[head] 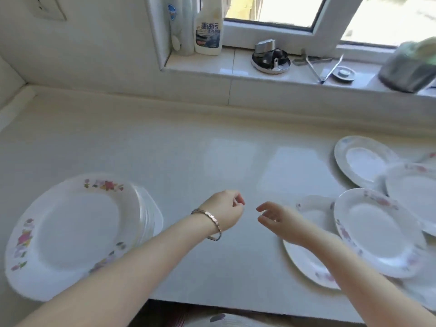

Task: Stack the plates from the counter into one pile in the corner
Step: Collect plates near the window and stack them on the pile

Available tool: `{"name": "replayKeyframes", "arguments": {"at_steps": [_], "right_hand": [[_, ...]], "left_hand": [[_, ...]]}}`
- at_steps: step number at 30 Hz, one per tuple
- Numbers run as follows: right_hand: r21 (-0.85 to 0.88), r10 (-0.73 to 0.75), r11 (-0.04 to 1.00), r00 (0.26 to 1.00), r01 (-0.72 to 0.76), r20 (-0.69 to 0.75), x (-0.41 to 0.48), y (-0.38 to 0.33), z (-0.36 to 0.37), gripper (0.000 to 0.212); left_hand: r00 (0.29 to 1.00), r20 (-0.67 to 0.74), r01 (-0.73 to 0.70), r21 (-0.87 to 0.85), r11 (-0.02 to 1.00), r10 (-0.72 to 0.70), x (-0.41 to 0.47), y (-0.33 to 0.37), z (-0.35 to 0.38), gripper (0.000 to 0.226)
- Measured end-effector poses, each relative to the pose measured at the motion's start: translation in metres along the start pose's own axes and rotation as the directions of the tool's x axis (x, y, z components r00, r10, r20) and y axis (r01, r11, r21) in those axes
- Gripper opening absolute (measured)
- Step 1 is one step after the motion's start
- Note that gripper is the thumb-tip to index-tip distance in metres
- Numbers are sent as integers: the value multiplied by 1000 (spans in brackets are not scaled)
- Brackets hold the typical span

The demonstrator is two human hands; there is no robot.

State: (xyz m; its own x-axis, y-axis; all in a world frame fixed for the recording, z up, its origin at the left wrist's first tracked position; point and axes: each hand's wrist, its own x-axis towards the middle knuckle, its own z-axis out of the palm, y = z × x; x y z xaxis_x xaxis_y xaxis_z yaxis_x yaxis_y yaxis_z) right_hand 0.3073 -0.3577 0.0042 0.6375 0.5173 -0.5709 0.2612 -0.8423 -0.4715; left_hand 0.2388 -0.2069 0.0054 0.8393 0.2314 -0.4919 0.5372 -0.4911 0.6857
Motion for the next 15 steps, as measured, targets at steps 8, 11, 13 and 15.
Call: {"name": "replayKeyframes", "arguments": {"at_steps": [8, 11, 13, 15], "right_hand": [[188, 256, 956, 951, -223, -173, -50, 191, -68, 29], [352, 384, 895, 876, -275, -292, -57, 253, -81, 29], [397, 490, 855, 771, -334, -407, -54, 289, -89, 36], [392, 593, 803, 671, -449, -445, -49, 315, -96, 48]], "left_hand": [[930, 113, 351, 13, 936, -351, 72, 65, 153, 38], [885, 17, 465, -22, 885, -465, 80, 75, 179, 52], [857, -35, 511, -84, 856, -515, 86, 75, 186, 51], [842, -74, 522, -139, 842, -534, 90, 72, 191, 46]]}}
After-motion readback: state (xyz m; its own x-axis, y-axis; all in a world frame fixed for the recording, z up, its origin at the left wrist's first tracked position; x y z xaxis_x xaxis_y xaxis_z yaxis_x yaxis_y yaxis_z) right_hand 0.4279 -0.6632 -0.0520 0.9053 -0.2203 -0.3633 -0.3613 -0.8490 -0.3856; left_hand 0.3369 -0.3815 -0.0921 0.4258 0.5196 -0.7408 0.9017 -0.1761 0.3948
